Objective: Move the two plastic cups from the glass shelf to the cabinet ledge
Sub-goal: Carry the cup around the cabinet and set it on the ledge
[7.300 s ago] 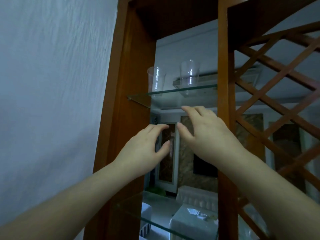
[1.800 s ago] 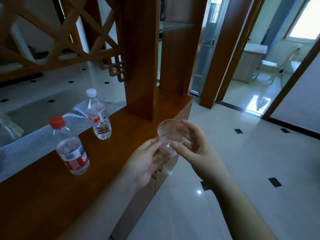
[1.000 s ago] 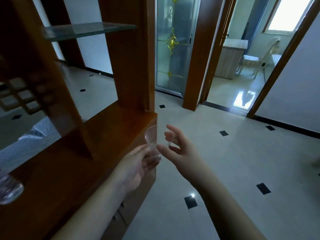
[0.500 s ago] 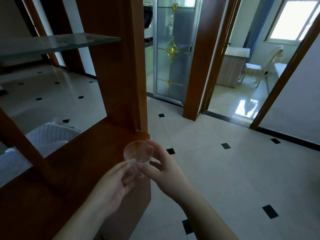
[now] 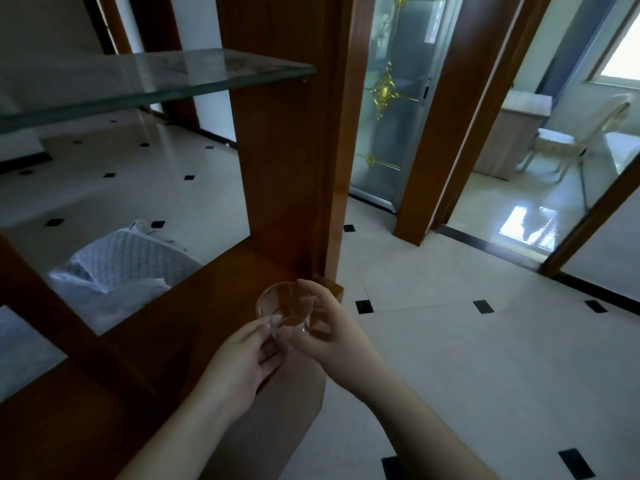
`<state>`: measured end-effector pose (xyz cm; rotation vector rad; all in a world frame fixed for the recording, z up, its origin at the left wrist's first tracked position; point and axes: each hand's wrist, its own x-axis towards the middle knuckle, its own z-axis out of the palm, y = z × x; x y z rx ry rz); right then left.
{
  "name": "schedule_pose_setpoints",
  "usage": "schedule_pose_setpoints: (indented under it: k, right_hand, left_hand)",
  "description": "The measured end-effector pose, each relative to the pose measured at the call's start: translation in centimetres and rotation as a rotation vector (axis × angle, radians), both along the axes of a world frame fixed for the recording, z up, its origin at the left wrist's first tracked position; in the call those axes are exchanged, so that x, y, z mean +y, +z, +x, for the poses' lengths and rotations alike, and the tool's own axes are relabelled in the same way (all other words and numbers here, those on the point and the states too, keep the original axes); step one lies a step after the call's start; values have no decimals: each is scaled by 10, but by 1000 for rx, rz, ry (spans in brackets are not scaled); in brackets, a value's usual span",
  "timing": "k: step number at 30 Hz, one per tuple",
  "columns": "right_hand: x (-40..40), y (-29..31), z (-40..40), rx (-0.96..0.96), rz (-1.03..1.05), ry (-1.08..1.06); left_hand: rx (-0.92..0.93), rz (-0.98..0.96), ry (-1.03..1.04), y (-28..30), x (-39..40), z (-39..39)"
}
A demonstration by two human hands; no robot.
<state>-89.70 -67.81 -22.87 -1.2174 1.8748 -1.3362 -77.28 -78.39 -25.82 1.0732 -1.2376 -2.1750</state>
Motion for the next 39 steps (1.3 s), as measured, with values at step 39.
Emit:
schedule_pose_setpoints:
  k: [39]
  right_hand:
    - [-86,-77,-33,144,107,569]
  left_hand:
    - [-618,-616,440,-55,14,4]
